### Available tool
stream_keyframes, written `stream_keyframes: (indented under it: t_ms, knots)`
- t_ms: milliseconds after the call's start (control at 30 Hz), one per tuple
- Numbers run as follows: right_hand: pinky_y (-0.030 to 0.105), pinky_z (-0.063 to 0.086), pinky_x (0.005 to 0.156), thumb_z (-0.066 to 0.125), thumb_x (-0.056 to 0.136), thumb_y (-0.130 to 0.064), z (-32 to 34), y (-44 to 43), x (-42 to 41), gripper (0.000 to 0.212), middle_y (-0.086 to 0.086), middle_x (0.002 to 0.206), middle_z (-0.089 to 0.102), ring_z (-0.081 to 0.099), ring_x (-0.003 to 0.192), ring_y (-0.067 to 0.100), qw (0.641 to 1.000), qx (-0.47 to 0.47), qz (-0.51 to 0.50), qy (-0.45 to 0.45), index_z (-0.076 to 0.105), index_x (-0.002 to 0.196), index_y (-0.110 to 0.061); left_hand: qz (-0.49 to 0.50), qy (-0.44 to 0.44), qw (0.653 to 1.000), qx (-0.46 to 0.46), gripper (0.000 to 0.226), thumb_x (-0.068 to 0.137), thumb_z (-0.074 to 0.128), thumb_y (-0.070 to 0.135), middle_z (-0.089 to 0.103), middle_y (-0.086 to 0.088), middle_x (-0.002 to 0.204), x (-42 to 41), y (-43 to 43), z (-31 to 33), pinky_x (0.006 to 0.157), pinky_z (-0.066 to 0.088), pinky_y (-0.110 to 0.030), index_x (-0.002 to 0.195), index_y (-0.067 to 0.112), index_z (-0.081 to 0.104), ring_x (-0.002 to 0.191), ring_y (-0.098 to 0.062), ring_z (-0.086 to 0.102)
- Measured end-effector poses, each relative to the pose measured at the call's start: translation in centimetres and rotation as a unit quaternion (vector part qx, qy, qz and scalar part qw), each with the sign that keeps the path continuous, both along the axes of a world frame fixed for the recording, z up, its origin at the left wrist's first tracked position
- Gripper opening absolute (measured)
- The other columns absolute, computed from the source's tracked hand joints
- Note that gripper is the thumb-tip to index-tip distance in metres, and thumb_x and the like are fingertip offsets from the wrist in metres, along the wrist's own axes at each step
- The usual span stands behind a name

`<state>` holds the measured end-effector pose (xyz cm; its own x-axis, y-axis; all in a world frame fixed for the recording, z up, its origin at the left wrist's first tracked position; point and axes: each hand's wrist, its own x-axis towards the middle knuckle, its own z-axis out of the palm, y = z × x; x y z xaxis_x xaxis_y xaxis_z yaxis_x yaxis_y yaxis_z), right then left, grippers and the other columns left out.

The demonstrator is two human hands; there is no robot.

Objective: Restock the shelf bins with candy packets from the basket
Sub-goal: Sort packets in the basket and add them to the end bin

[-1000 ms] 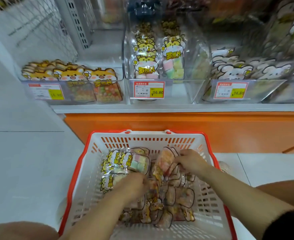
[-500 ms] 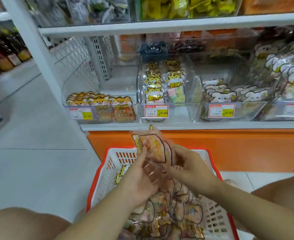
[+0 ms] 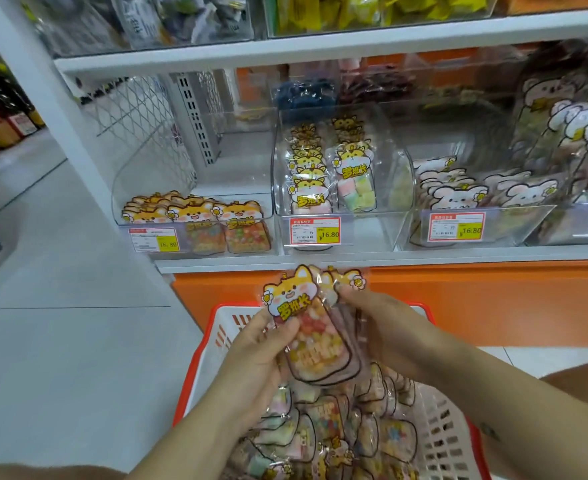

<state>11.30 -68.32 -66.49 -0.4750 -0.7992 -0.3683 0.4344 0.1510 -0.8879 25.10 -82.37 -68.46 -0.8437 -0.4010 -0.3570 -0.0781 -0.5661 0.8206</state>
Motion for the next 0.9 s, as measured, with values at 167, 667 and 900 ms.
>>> stream_keyframes:
  t_ms: [167,667,900]
  knots:
    - [0.063,0.042,0.105,0.052,0.101,-0.037,-1.0,0.2,0.0,0.050,0.029,0.112,0.067,0.063,0.112,0.044,0.998,0.015,-0.053,-0.006,0.062,0.117,0.009,-0.002,0.016,0.995,0.103,0.041,0.085,0.060,0.007,0.067,-0.024,0.118,0.4,-0.2,-0.3,0.076,0.061,-0.053,0.125,0.000,0.062,0.103,-0.036,0.065]
    - [0.045,0.057,0.063,0.052,0.098,-0.051,1.2,2.0,-1.6,0.051,0.013,0.077,0.056,0.063,0.070,0.023,0.946,0.069,-0.187,0.254,0.048,0.093,0.000,0.052,-0.056,0.996,0.052,0.035,0.093,0.053,0.005,0.070,-0.021,0.113,1.3,-2.1,-0.1,0.102,0.044,-0.065,0.128,0.000,0.057,0.113,-0.040,0.062]
    - [0.040,0.054,0.056,0.054,0.101,-0.034,3.7,2.7,-2.4,0.037,0.010,0.072,0.050,0.059,0.069,0.028,0.923,0.026,-0.244,0.297,0.045,0.081,-0.004,0.023,0.001,0.987,0.161,0.043,0.090,0.053,0.010,0.067,-0.026,0.117,1.6,-2.1,0.9,0.080,0.061,-0.047,0.130,-0.006,0.056,0.093,-0.032,0.072]
